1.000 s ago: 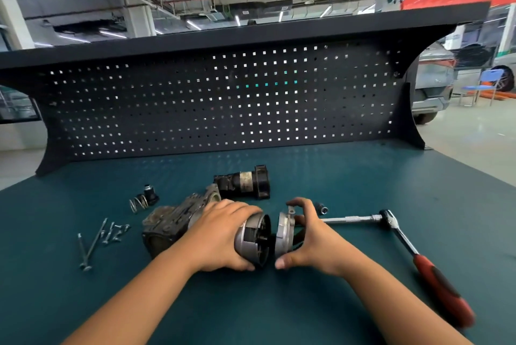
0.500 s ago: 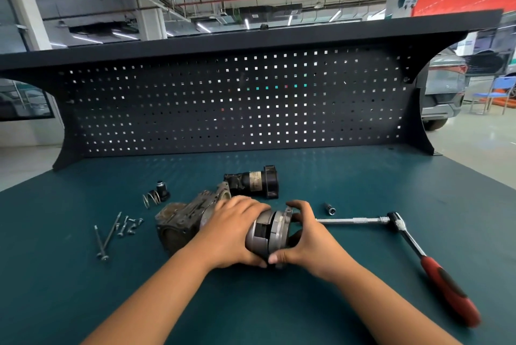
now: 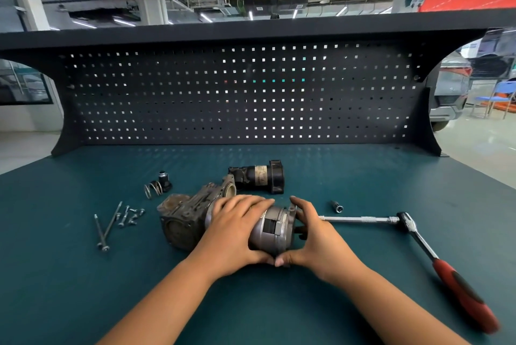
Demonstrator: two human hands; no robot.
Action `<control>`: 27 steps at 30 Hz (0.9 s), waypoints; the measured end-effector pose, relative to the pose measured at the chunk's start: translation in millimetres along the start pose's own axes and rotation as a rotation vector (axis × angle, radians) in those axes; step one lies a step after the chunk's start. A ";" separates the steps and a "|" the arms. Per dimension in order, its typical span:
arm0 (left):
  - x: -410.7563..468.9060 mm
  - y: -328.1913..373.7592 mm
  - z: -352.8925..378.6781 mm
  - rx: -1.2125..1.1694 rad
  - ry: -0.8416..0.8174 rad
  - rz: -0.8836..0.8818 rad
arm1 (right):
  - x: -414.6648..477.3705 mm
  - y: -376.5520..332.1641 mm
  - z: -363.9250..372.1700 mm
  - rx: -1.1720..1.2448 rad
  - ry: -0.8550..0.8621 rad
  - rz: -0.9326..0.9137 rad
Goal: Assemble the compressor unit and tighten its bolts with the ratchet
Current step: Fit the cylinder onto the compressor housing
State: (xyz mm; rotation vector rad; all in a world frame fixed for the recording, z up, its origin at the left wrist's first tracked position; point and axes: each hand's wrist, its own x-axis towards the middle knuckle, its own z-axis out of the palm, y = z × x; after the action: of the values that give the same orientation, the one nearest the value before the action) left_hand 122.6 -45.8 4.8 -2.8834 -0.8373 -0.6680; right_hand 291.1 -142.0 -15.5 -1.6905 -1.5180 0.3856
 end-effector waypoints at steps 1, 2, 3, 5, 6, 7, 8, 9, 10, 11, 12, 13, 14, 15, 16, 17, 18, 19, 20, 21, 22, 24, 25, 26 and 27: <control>0.0 0.2 0.0 -0.001 0.001 0.000 | 0.0 -0.8 1.3 -0.007 0.000 -0.004; 0.3 0.3 0.1 0.004 0.000 0.002 | 0.0 -1.0 2.3 -0.007 0.001 -0.007; 0.4 0.3 0.1 0.019 -0.001 0.007 | 0.1 -0.6 2.8 0.001 0.002 -0.007; 0.6 0.1 0.6 0.040 -0.001 0.019 | -0.2 1.1 2.7 0.021 0.003 -0.012; 0.4 -0.1 1.1 0.040 0.000 0.020 | -0.3 2.0 2.7 0.024 0.003 -0.016; 0.3 -0.3 1.6 0.038 0.002 0.020 | -0.4 2.6 3.0 0.026 0.003 -0.020; 0.1 -0.6 2.1 0.040 0.004 0.022 | -0.1 2.8 3.9 0.033 0.004 -0.022; 0.2 -0.9 2.3 0.045 0.005 0.025 | 0.0 3.1 5.1 0.045 0.006 -0.023; 0.6 -1.1 2.4 0.050 0.005 0.030 | 0.3 3.2 6.5 0.056 0.008 -0.023; 1.3 -1.2 2.5 0.051 0.005 0.033 | 0.5 3.5 7.9 0.068 0.012 -0.022; 1.9 -1.2 2.4 0.046 0.005 0.034 | 0.7 3.8 9.2 0.086 0.014 -0.021; 2.3 -1.1 2.3 0.039 0.005 0.033 | 1.0 4.4 10.4 0.109 0.014 -0.018; 2.7 -0.9 2.2 0.033 0.005 0.032 | 1.2 5.2 11.4 0.136 0.013 -0.016; 3.2 -0.7 2.1 0.032 0.003 0.031 | 1.4 6.2 12.2 0.165 0.014 -0.012; 3.7 -1.0 1.9 0.037 0.003 0.032 | 1.8 7.1 13.0 0.193 0.013 -0.011; 4.4 -1.1 2.0 0.045 0.004 0.032 | 2.2 7.8 14.1 0.215 0.011 -0.011; 4.8 -1.3 2.1 0.052 0.005 0.030 | 2.8 8.3 15.0 0.232 0.010 -0.013; 5.2 -1.6 2.2 0.059 0.005 0.028 | 3.5 8.7 15.8 0.246 0.009 -0.014; 5.1 -2.0 2.7 0.063 0.004 0.025 | 4.1 9.1 16.5 0.257 0.011 -0.014; 4.9 -2.5 3.6 0.066 0.003 0.024 | 4.5 9.6 16.7 0.263 0.012 -0.014; 4.8 -2.9 4.1 0.071 0.000 0.026 | 4.8 10.5 16.8 0.265 0.010 -0.014; 7.3 -3.5 2.4 0.098 -0.032 0.045 | 5.6 12.9 17.0 0.262 -0.002 -0.012; 10.3 -3.7 0.3 0.126 -0.068 0.058 | 5.3 13.6 16.6 0.256 -0.007 -0.008; 14.9 -3.8 -2.2 0.164 -0.106 0.076 | 5.0 13.6 16.2 0.256 -0.009 -0.003; 19.7 -3.8 -5.0 0.198 -0.141 0.096 | 5.2 13.7 15.6 0.259 -0.010 0.003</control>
State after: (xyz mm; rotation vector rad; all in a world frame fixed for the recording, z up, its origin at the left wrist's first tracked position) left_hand 133.5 -33.7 17.5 -2.7933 -0.7281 -0.3536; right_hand 290.8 -130.8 -33.8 -1.4894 -1.4067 0.5673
